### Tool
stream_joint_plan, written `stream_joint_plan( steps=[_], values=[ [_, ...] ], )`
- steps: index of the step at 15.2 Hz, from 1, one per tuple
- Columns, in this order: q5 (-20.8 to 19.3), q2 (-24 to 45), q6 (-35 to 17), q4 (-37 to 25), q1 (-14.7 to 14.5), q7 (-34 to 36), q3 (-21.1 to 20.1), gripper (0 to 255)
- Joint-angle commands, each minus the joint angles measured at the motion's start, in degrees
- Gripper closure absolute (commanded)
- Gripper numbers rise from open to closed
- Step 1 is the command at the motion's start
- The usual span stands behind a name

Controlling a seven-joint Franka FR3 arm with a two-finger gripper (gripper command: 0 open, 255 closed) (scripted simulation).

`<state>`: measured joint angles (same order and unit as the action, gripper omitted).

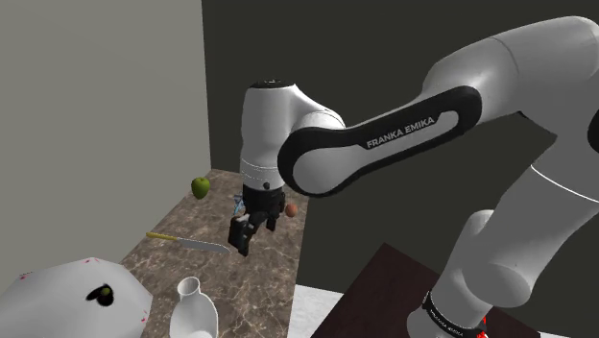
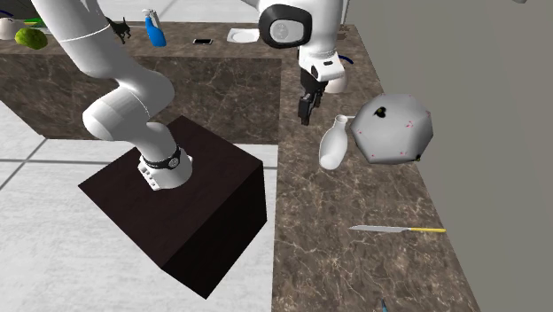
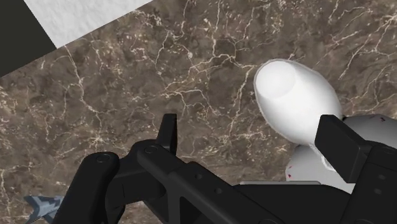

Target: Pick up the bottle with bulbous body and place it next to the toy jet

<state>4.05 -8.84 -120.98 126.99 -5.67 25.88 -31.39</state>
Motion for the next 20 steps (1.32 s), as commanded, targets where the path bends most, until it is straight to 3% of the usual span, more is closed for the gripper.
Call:
stream_joint_plan(
  steps=[1, 6, 11, 20],
  values=[
    [-2.83, 4.67, -1.37, -2.92, -0.11, 3.24, -1.67, 0],
    [-11.80, 16.97, -3.60, -10.85, -2.60, 11.98, -3.82, 0],
    [-20.27, 29.16, -3.38, -20.90, -8.21, 19.10, -2.65, 0],
    [-23.52, 33.70, -7.58, -20.56, -9.88, 21.23, -0.92, 0]
  ],
)
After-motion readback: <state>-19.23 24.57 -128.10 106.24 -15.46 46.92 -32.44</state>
